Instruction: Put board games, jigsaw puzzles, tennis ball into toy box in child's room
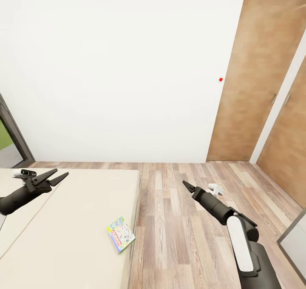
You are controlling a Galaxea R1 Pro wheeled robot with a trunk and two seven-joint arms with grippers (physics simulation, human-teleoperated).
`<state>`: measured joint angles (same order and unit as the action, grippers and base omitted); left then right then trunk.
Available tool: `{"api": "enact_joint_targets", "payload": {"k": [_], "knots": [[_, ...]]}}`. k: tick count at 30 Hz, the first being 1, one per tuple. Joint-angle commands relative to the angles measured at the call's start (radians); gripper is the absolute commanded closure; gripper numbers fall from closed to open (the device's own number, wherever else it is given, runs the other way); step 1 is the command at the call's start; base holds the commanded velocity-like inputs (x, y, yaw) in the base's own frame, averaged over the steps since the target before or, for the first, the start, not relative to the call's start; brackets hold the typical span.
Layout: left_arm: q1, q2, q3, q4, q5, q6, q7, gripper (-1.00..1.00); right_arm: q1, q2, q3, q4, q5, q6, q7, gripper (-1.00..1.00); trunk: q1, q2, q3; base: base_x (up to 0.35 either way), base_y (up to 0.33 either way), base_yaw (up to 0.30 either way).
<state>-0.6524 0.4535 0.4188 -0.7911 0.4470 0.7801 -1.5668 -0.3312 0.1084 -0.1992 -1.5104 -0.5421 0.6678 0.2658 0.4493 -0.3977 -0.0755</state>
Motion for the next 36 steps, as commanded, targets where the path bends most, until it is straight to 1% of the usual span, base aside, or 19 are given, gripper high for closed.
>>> {"api": "enact_joint_targets", "payload": {"k": [1,19,29,36], "knots": [[-0.001,0.0,0.0,0.0,-0.001,0.011,-0.004,-1.0,-0.001,0.001,-0.003,-0.001,-0.001,0.007,0.005,-1.0,0.001,-0.002,-0.002,0.0,0.0,0.0],[-0.001,0.0,0.001,0.0,0.0,0.01,-0.004,-1.0,-0.001,0.002,-0.002,-0.001,-0.001,0.009,0.004,-1.0,0.001,-0.002,-0.002,0.0,-0.014,0.001],[0.0,-0.001,0.001,0.0,0.001,0.007,-0.004,-1.0,-0.002,0.002,-0.002,-0.001,-0.001,0.009,0.006,-1.0,0.001,-0.002,-0.002,-0.001,-0.008,0.085],[-0.001,-0.001,0.001,0.0,0.001,0.007,-0.004,-1.0,-0.001,0.002,-0.002,-0.001,-0.001,0.009,0.006,-1.0,0.001,-0.002,-0.002,-0.061,-0.155,0.007]]}}
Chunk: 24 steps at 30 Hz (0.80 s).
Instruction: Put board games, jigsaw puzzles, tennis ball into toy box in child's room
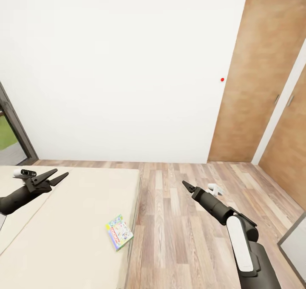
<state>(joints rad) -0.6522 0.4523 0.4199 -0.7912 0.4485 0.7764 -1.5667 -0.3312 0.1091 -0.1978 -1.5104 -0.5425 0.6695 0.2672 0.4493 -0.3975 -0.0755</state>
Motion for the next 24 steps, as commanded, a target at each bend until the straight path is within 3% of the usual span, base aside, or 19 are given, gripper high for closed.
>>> {"api": "enact_joint_targets", "payload": {"k": [1,6,14,24], "knots": [[-0.001,0.0,0.0,0.0,-0.001,0.011,-0.004,-1.0,-0.001,0.001,-0.003,-0.001,-0.001,0.007,0.004,-1.0,0.001,-0.002,-0.002,-0.024,-0.094,0.001],[-0.001,0.0,0.0,0.0,-0.001,0.011,-0.004,-1.0,-0.001,0.001,-0.003,-0.001,-0.001,0.007,0.004,-1.0,0.001,-0.002,-0.002,-0.009,-0.092,0.061],[-0.001,0.0,0.0,0.0,-0.001,0.011,-0.004,-1.0,-0.001,0.002,-0.003,-0.002,0.0,0.007,0.006,-1.0,0.001,-0.002,-0.002,-0.001,-0.178,0.212],[-0.001,0.0,0.0,0.0,-0.001,0.011,-0.004,-1.0,-0.001,0.003,-0.002,-0.002,0.001,0.007,0.006,-1.0,0.001,-0.002,-0.002,0.0,-0.021,0.04]]}}
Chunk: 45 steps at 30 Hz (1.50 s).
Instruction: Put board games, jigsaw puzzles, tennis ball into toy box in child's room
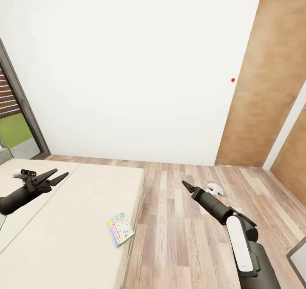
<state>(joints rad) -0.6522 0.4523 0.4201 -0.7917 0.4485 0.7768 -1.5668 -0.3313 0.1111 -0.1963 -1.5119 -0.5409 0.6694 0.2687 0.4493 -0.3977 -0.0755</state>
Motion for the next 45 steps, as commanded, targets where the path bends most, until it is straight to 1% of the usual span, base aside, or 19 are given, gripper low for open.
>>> {"api": "enact_joint_targets", "payload": {"k": [1,8,22,30,45], "knots": [[-0.001,0.0,0.0,0.0,-0.001,0.01,-0.004,-1.0,-0.001,0.002,-0.003,-0.001,-0.001,0.007,0.004,-1.0,0.001,-0.002,-0.002,0.0,-0.002,0.089],[-0.001,0.0,-0.001,0.0,-0.001,0.011,-0.004,-1.0,-0.001,0.002,-0.003,-0.001,-0.001,0.007,0.004,-1.0,0.001,-0.002,-0.002,0.0,-0.001,0.213],[-0.001,0.0,-0.001,0.0,-0.001,0.011,-0.004,-1.0,-0.001,0.003,-0.003,-0.001,-0.001,0.007,0.004,-1.0,0.001,-0.002,-0.002,0.002,0.0,0.285],[-0.001,0.0,-0.001,0.0,-0.001,0.011,-0.004,-1.0,-0.001,0.002,-0.003,-0.001,-0.001,0.007,0.004,-1.0,0.001,-0.002,-0.002,0.067,-0.002,0.289],[-0.001,0.0,-0.001,0.0,-0.001,0.01,-0.004,-1.0,-0.001,0.0,-0.003,-0.001,-0.001,0.008,0.006,-1.0,0.001,-0.002,-0.002,0.086,-0.084,0.234]]}}
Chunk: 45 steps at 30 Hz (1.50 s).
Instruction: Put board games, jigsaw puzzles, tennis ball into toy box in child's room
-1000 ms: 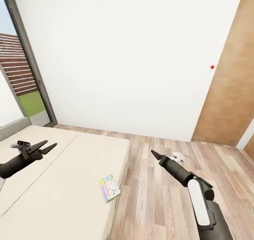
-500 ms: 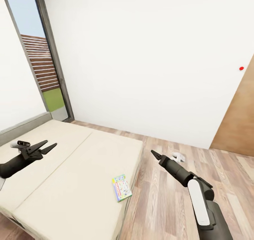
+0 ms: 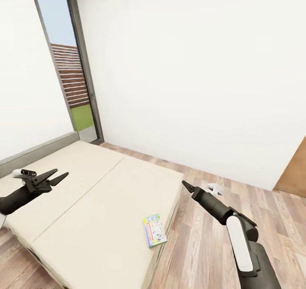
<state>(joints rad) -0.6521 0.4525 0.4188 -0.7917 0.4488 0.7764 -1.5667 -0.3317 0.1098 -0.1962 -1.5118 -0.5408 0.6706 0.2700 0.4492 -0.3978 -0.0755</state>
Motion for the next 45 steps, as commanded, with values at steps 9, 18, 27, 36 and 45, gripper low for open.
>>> {"api": "enact_joint_targets", "payload": {"k": [9,18,27,36,45], "knots": [[-0.001,0.0,0.001,0.0,-0.001,0.011,-0.004,-1.0,-0.001,0.001,-0.003,-0.002,-0.001,0.008,0.005,-1.0,0.001,-0.002,-0.002,0.127,-0.122,0.045],[-0.001,0.0,0.002,0.0,0.001,0.011,-0.004,-1.0,-0.001,0.001,-0.003,-0.002,-0.001,0.009,0.005,-1.0,0.001,-0.002,-0.002,0.003,-0.049,0.006],[-0.001,0.0,0.002,0.0,0.001,0.011,-0.004,-1.0,-0.001,0.001,-0.003,-0.002,-0.001,0.009,0.005,-1.0,0.001,-0.002,-0.002,-0.022,-0.123,0.135],[-0.001,0.0,0.001,0.0,0.001,0.011,-0.004,-1.0,-0.001,0.001,-0.003,-0.002,-0.001,0.008,0.005,-1.0,0.001,-0.002,-0.002,-0.001,-0.007,0.015],[-0.001,0.0,0.0,0.0,0.001,0.011,-0.004,-1.0,0.0,0.002,-0.003,-0.002,-0.001,0.009,0.005,-1.0,0.001,-0.002,-0.002,0.0,-0.006,0.082]]}}
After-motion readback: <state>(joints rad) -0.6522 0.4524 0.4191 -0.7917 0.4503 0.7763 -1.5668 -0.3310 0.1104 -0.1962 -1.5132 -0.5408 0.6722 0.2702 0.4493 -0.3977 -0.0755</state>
